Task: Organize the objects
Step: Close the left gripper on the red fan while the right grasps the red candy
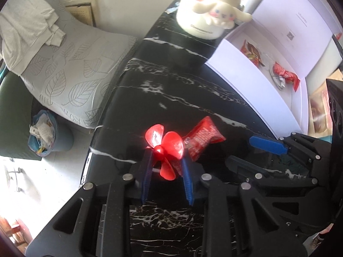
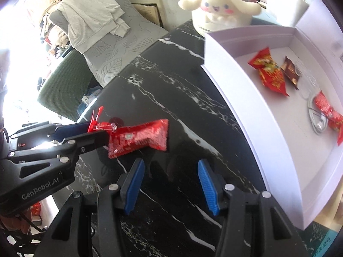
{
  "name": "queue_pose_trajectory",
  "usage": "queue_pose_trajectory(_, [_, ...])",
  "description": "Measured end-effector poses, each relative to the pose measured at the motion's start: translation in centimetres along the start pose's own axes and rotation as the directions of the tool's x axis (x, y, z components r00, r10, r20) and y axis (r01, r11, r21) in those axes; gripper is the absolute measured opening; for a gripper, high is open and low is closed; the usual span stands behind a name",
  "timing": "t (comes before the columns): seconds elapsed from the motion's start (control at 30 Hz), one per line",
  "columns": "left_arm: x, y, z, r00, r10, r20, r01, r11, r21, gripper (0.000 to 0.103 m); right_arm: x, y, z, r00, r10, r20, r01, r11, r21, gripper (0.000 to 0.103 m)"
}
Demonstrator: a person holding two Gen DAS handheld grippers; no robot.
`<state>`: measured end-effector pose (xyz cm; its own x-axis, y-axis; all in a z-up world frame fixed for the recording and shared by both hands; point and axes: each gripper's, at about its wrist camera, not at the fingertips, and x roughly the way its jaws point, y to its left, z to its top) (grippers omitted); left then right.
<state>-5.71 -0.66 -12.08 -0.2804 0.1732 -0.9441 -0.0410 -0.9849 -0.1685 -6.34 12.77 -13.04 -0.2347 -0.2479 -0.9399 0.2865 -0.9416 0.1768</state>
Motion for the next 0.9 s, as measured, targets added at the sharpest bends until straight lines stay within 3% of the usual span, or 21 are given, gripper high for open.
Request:
queue_pose_trajectory(0.13, [-0.4, 1.2, -0.3, 1.000, 0.000, -0.002, -0.001, 0.999, -0.046, 0.025, 0.4, 0.9, 0.7, 1.000, 0.000, 0.012, 0.001, 0.999, -0.051, 0.053])
queue_pose_trajectory(0.27, [-0.6, 2.0, -0.9, 1.000, 0.014, -0.009, -0.014, 0.997, -0.070, 0.025, 0.9, 1.6, 1.1, 1.000, 0.025, 0.014, -0.024, 0.999, -0.048, 0.075])
queue_pose_trajectory(0.37, [-0.7, 2.7, -1.4, 1.000, 0.013, -0.015, -0.014, 0.995, -0.097, 0.025, 1.2, 2.2, 1.3, 0.999, 0.022, 0.029, -0.020, 0.998, -0.053, 0.078])
queue_pose_trajectory(0.57, [-0.5, 4.1, -1.8, 1.000, 0.008, -0.020, -0.010, 0.992, -0.128, 0.024, 1.5, 3.1, 1.5, 0.998, 0.026, 0.053, -0.019, 0.991, -0.130, 0.080])
queue_pose_trajectory(0.9, [-0.1, 4.2, -1.5, 1.000, 0.008, 0.001, -0.008, 0.999, -0.053, 0.025, 2.4, 4.6, 2.0, 0.998, 0.035, 0.050, -0.024, 0.978, -0.207, 0.080])
